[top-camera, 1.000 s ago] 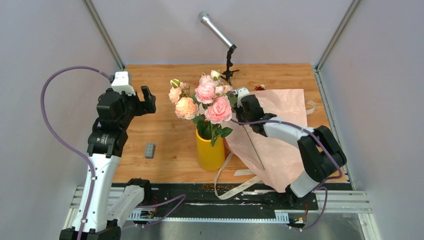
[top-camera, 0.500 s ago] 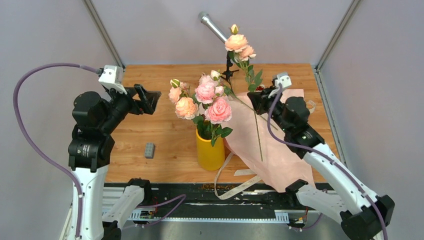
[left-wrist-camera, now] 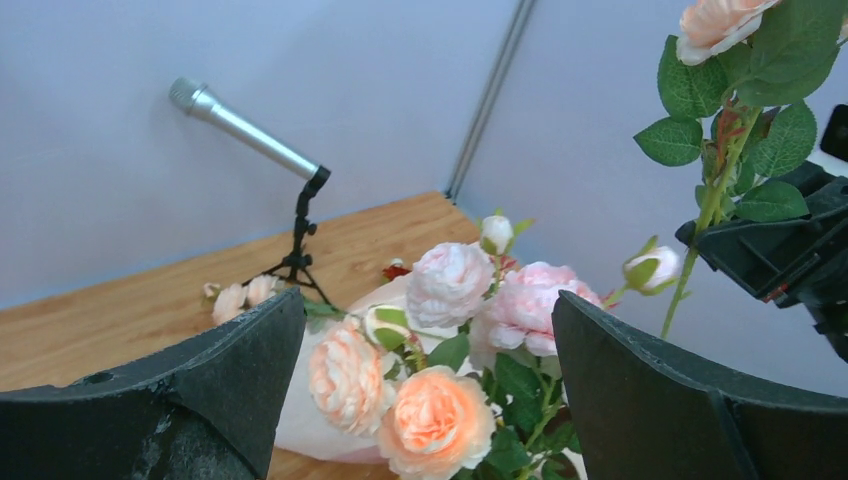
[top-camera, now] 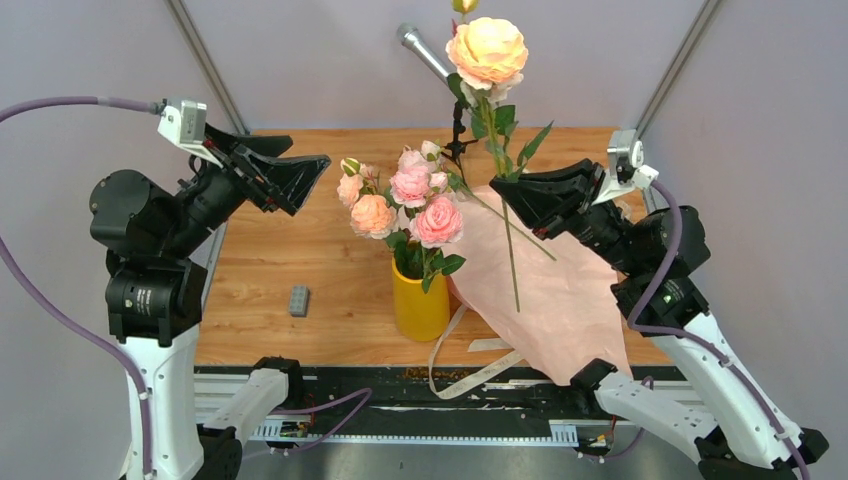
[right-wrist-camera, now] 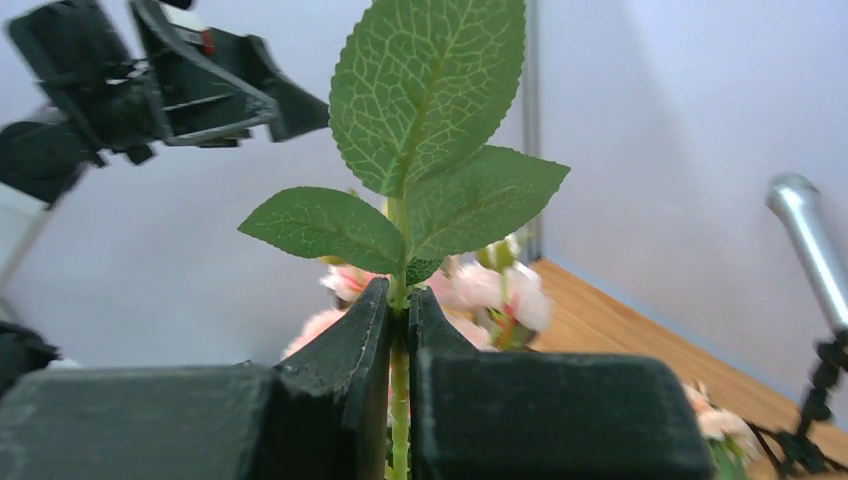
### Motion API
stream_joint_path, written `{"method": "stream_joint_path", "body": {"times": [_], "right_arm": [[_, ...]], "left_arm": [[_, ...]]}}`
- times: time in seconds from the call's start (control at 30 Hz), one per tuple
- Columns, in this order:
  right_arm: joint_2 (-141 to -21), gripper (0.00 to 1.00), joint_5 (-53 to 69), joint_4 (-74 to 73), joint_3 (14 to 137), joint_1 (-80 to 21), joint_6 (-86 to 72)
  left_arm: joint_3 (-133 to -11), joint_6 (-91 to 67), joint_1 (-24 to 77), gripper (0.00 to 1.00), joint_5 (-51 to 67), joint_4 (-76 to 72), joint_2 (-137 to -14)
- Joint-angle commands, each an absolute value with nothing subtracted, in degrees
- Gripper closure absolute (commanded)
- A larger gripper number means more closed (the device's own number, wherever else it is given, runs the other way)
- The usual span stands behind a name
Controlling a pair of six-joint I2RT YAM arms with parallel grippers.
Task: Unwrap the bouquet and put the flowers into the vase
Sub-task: Place the fake flower in the vase.
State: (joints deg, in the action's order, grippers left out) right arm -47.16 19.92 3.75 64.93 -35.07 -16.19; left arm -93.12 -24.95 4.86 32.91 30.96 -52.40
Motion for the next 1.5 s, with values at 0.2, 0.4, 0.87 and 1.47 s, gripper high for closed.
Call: {"method": "stream_joint_path", "body": {"times": [0.2,0.4,0.87,1.47], "right_arm": [[-56.2,1.00,22.7,7.7,78.5,-45.9,-17.8],[-62.0,1.00,19.8,7.6,83.7,-50.2,-18.7],[-69.0,1.00,15.8,6.6,89.6,-52.5,-21.5],[-69.3,1.00,18.8,7.1,89.0,-52.5,-21.1]], "left_arm": [[-100.4,-37.0,5.8,0.00,39.6,17.5,-56.1],[-101.9,-40.5,8.6,0.00,40.5,13.2,-58.6],[-100.9,-43.2,24.7,0.00,39.6,3.8,-64.0],[-94.7,-42.9,35.7,0.58,35.0,-0.5,-66.0]]}}
